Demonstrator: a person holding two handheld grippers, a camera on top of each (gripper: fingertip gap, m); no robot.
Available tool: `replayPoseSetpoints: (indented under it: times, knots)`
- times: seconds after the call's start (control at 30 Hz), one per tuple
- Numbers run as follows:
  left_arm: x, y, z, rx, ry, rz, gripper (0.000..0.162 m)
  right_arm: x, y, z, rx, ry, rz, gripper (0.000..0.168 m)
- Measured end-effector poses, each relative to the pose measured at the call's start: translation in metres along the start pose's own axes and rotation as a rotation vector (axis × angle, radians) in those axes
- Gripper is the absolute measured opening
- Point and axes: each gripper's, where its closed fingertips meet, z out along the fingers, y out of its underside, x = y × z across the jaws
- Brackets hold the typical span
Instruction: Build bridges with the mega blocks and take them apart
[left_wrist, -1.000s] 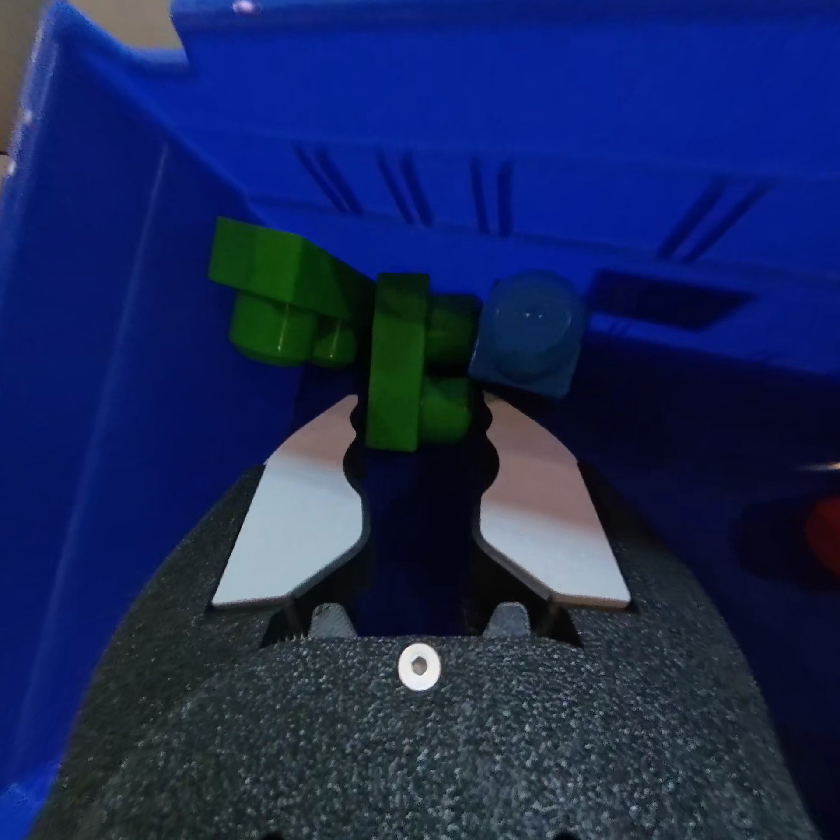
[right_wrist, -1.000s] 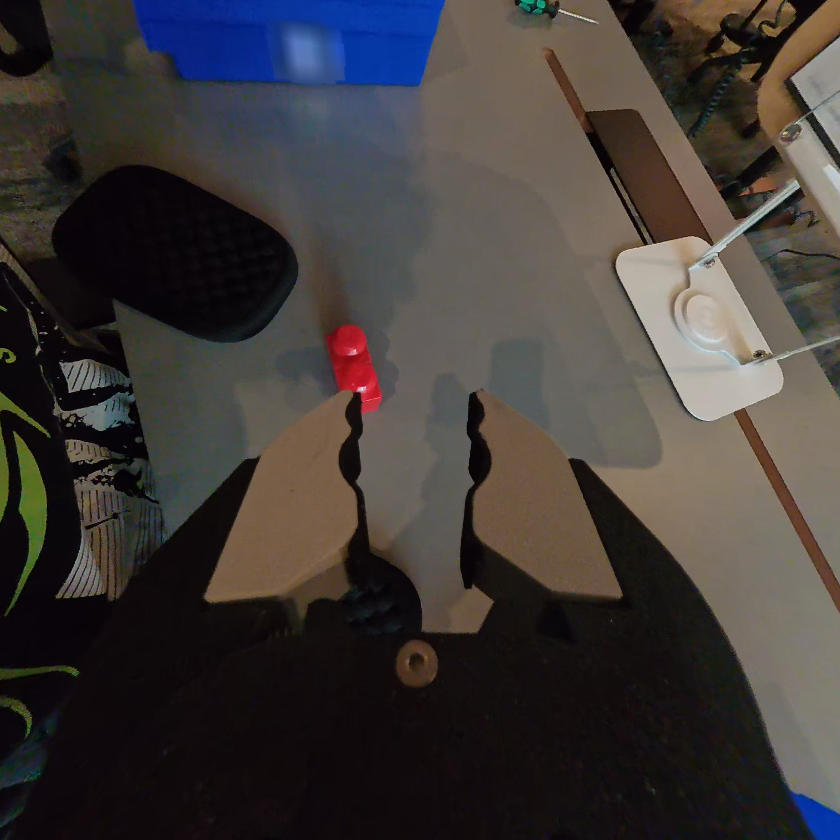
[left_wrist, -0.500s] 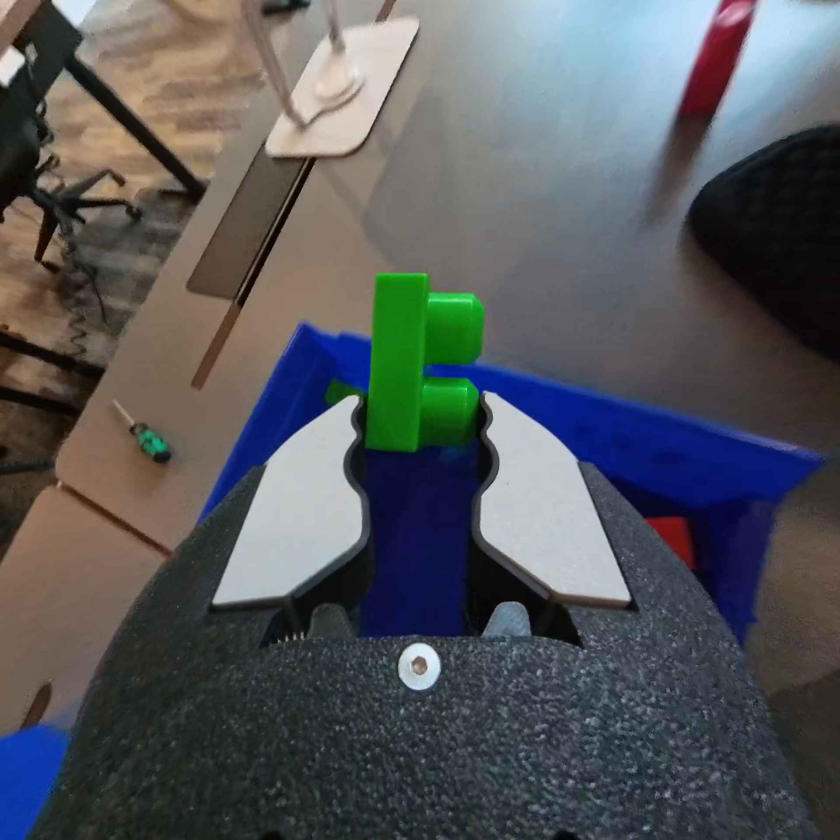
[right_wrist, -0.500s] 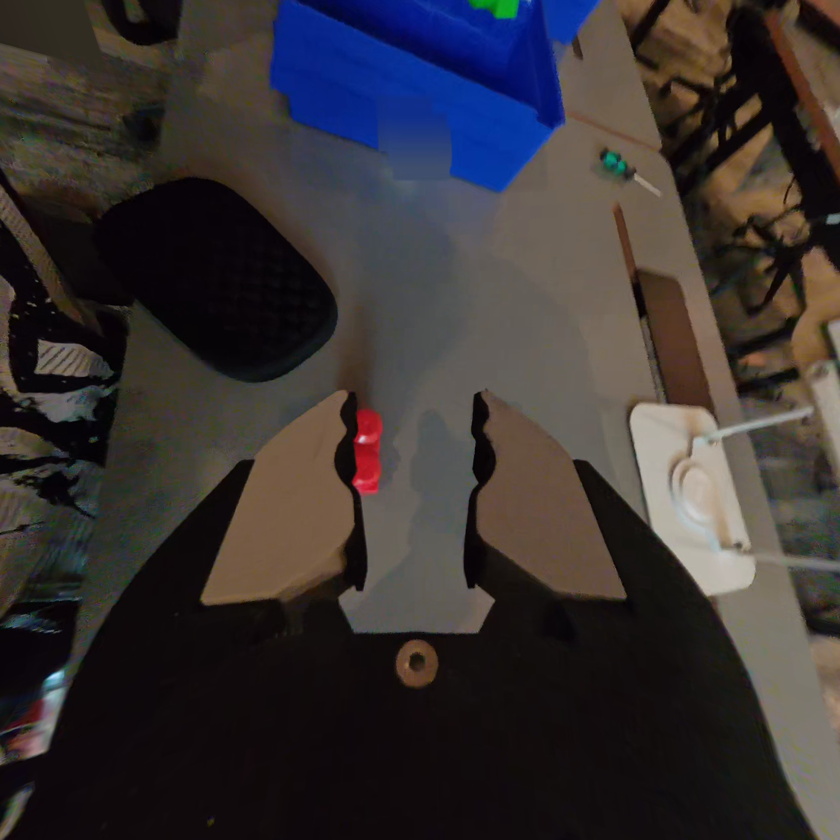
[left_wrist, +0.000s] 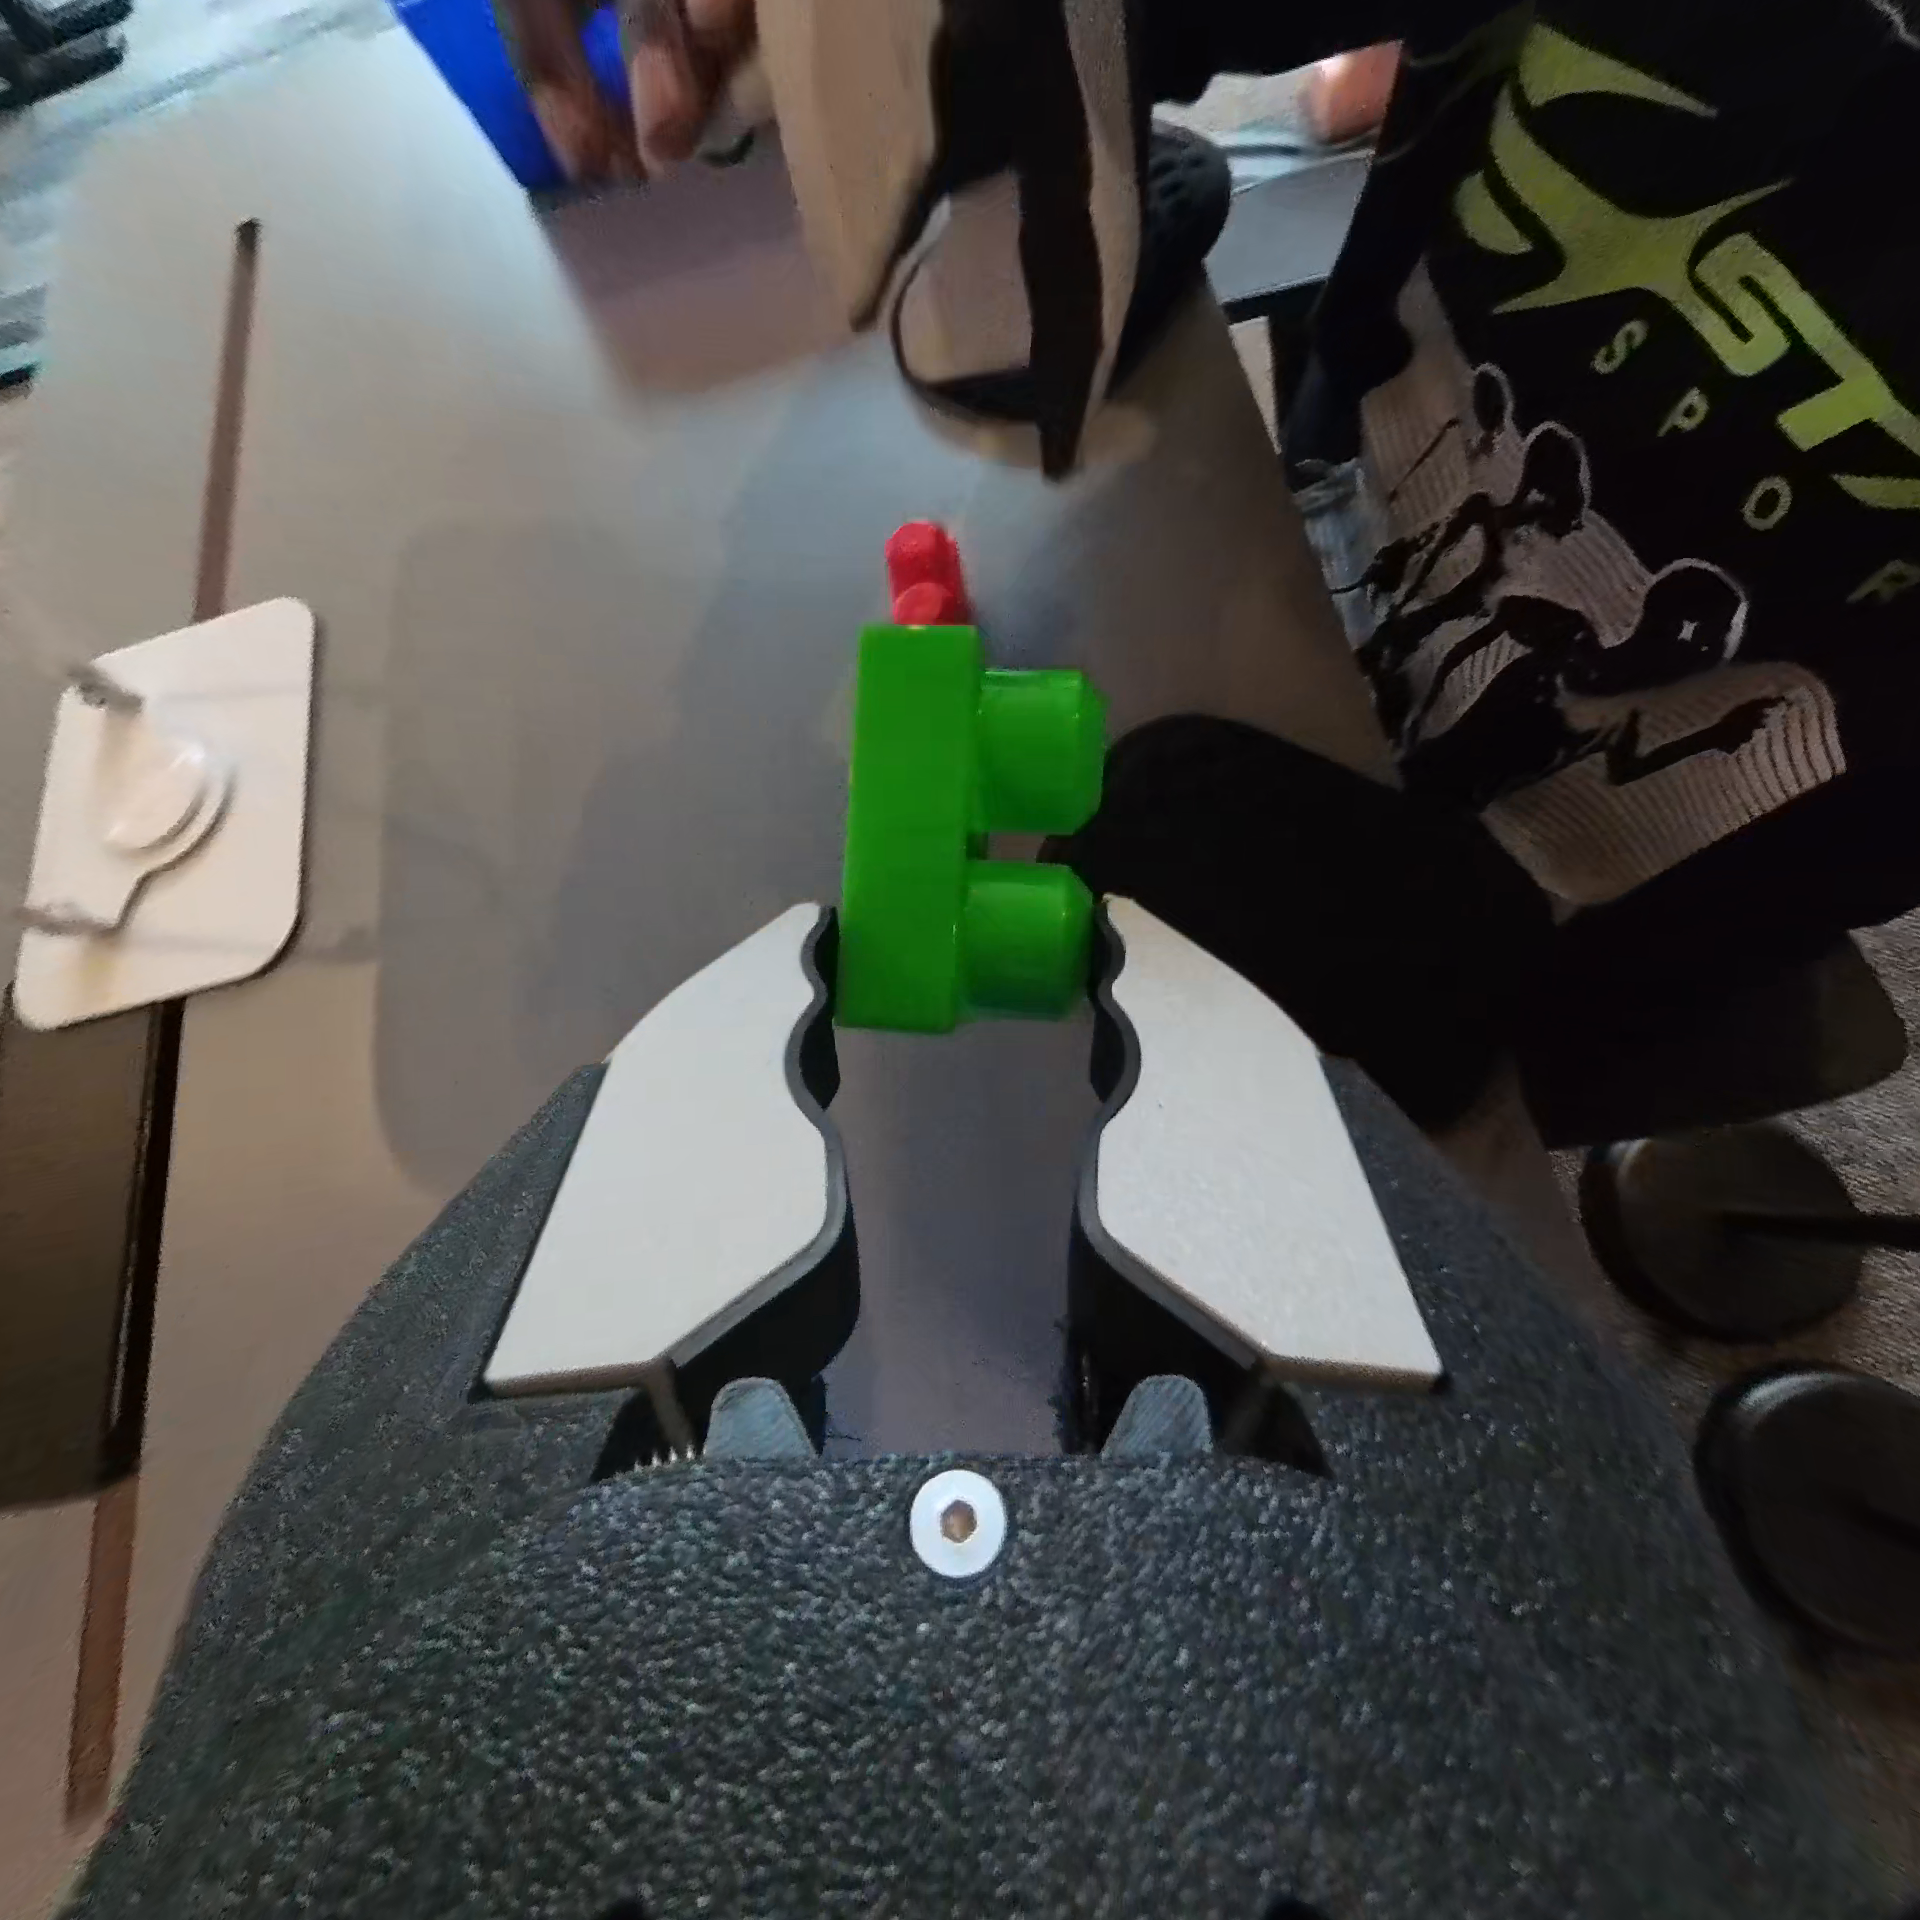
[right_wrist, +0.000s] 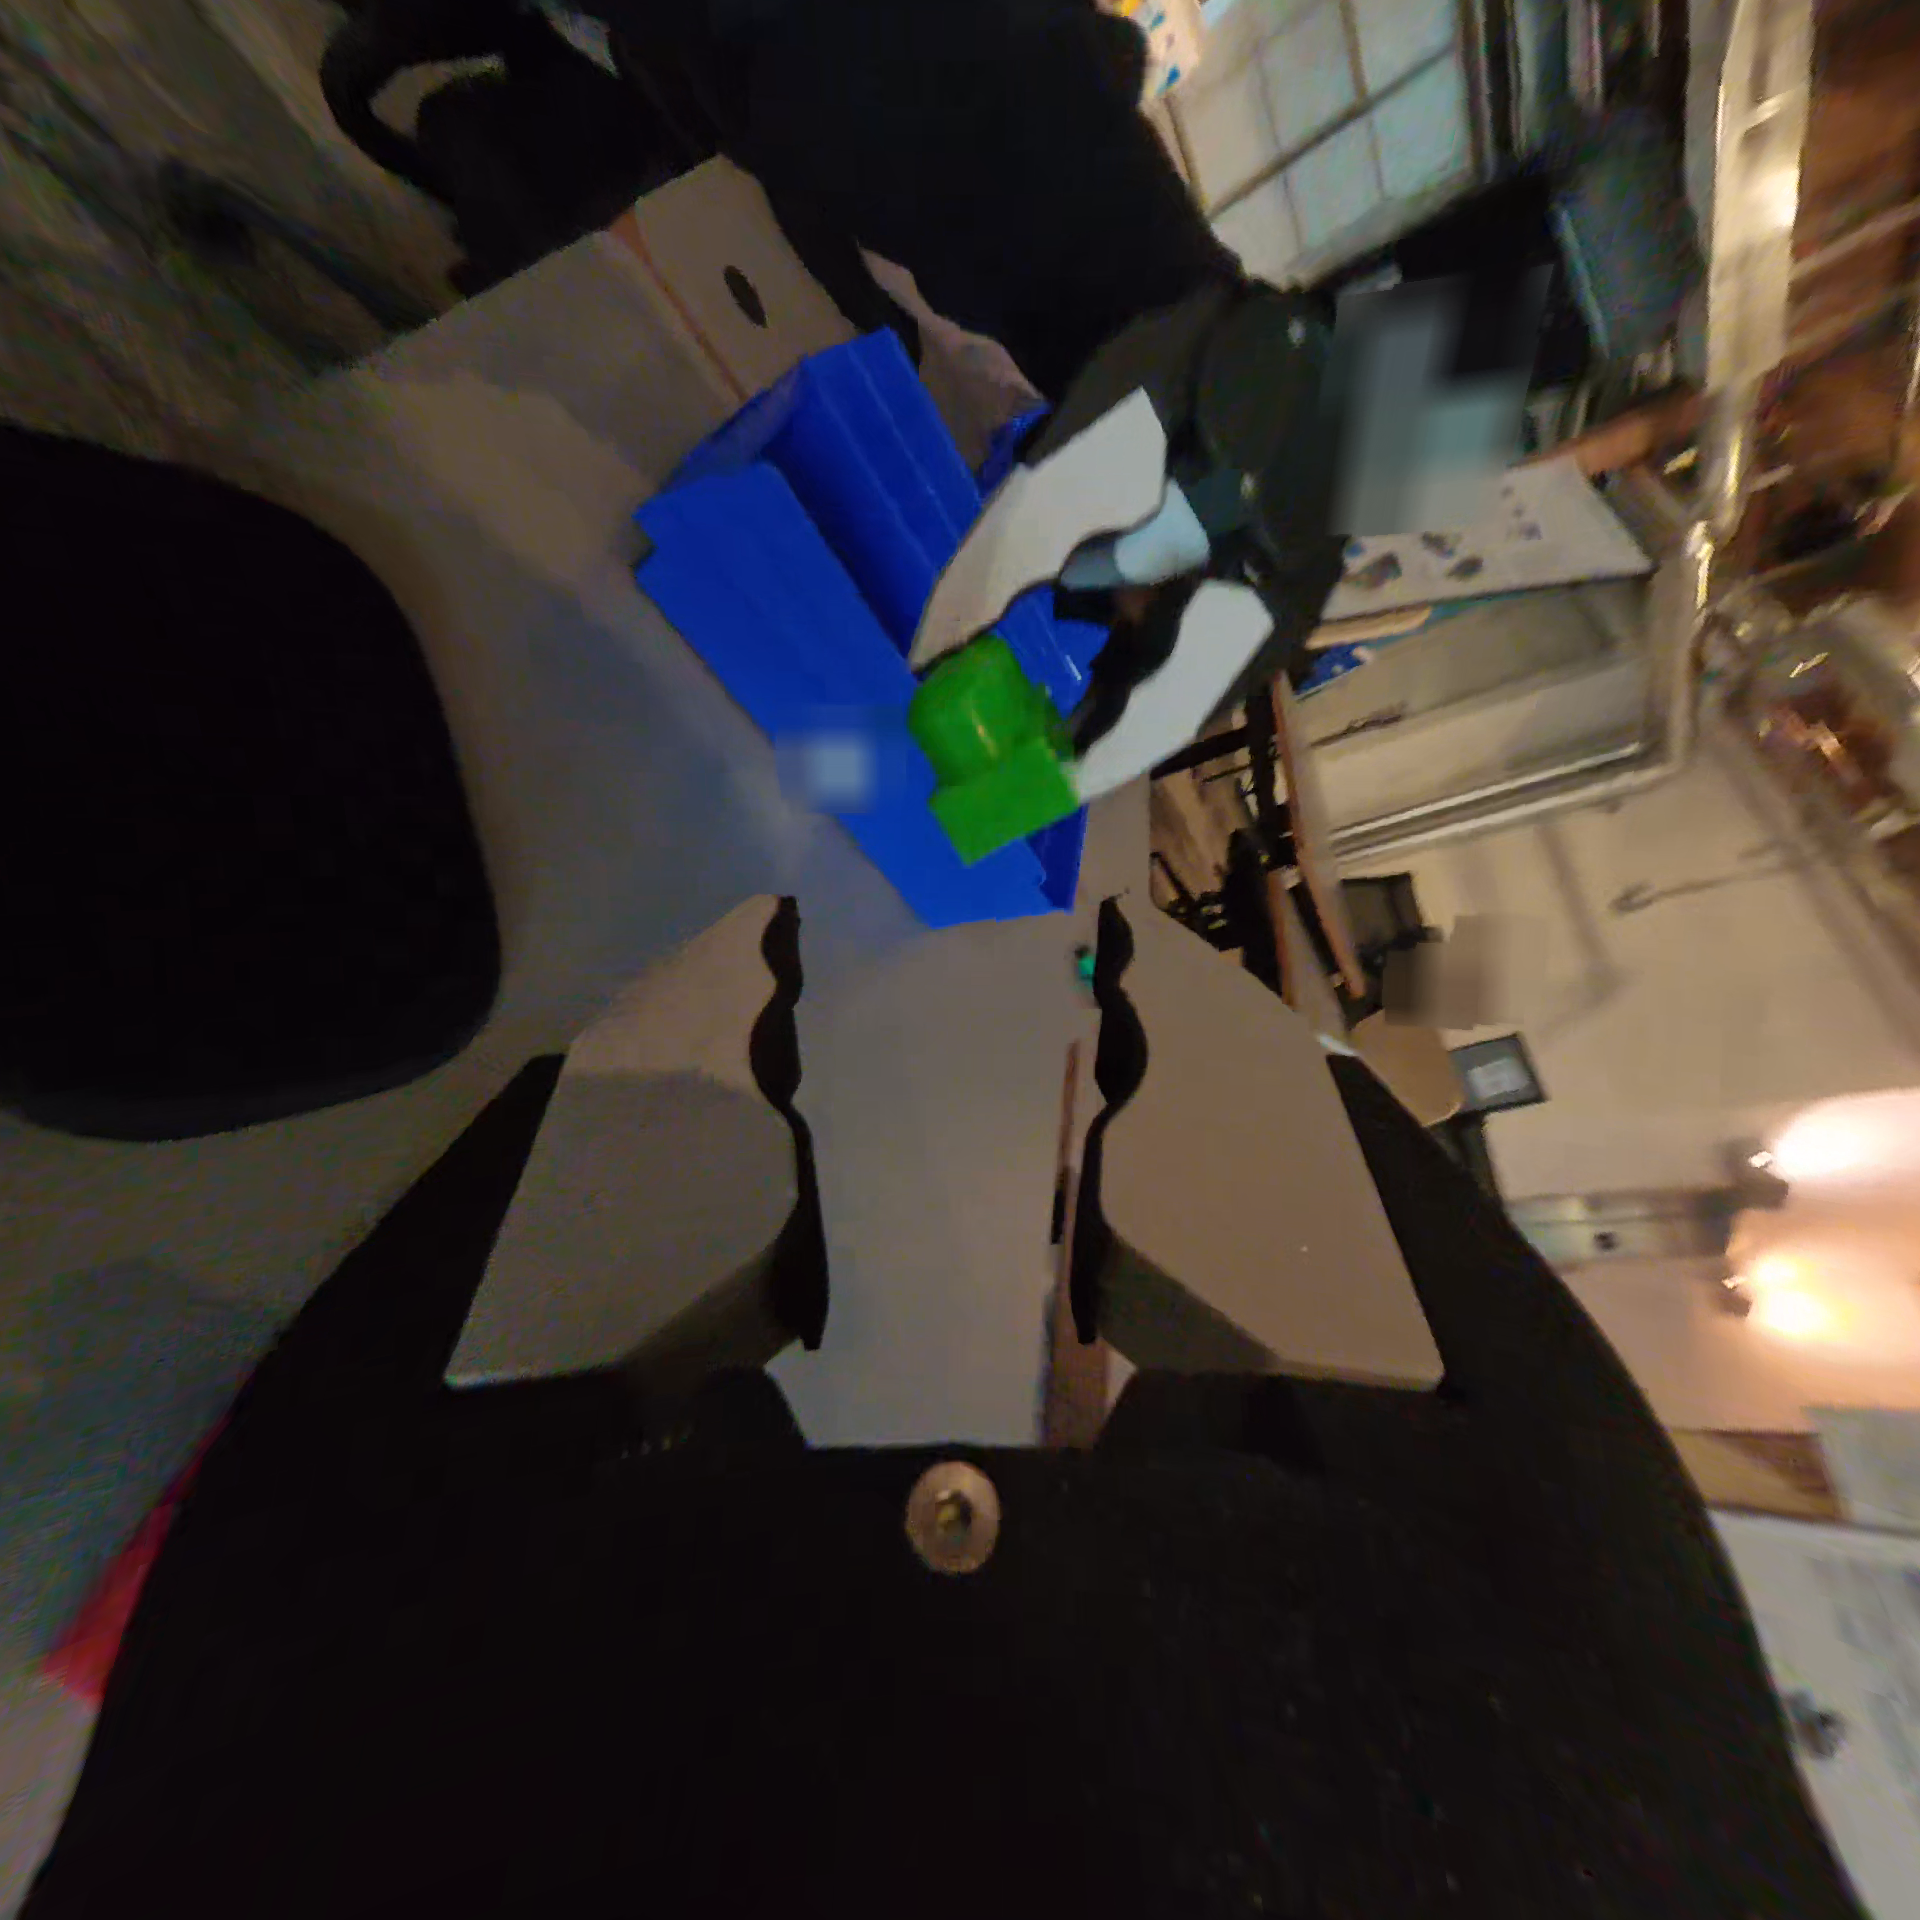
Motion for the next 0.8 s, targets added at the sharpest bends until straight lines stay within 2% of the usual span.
replayPoseSetpoints:
  times: [0.2, 0.33, 0.47, 0.5, 0.63, 0.7, 0.73, 0.8]
  knots:
    - [-0.001, -0.019, 0.031, 0.021, 0.085, 0.023, 0.046, -0.004, 0.000, 0.017, -0.061, 0.054, -0.290, 0.056]
    - [-0.001, -0.025, 0.040, 0.031, 0.114, 0.034, 0.046, -0.006, 0.013, 0.023, -0.154, 0.076, -0.481, 0.055]
    - [-0.002, -0.028, 0.043, 0.043, 0.122, 0.038, 0.046, -0.006, 0.015, 0.026, -0.169, 0.115, -0.560, 0.036]
    - [-0.002, -0.028, 0.043, 0.045, 0.120, 0.039, 0.046, -0.006, 0.015, 0.027, -0.172, 0.112, -0.554, 0.036]
    - [-0.006, -0.038, 0.041, 0.122, 0.060, 0.016, 0.050, -0.001, 0.016, 0.022, -0.138, 0.122, -0.432, 0.035]
    - [-0.014, -0.048, 0.036, 0.198, -0.075, 0.065, 0.072, 0.006, 0.019, 0.014, -0.093, 0.119, -0.241, 0.035]
    - [-0.018, -0.055, 0.032, 0.255, -0.159, 0.086, 0.076, 0.011, 0.020, 0.010, -0.055, 0.122, -0.128, 0.035]
    - [-0.028, -0.067, 0.020, 0.379, -0.365, 0.112, 0.070, 0.021, 0.021, 0.000, 0.039, 0.096, 0.147, 0.035]
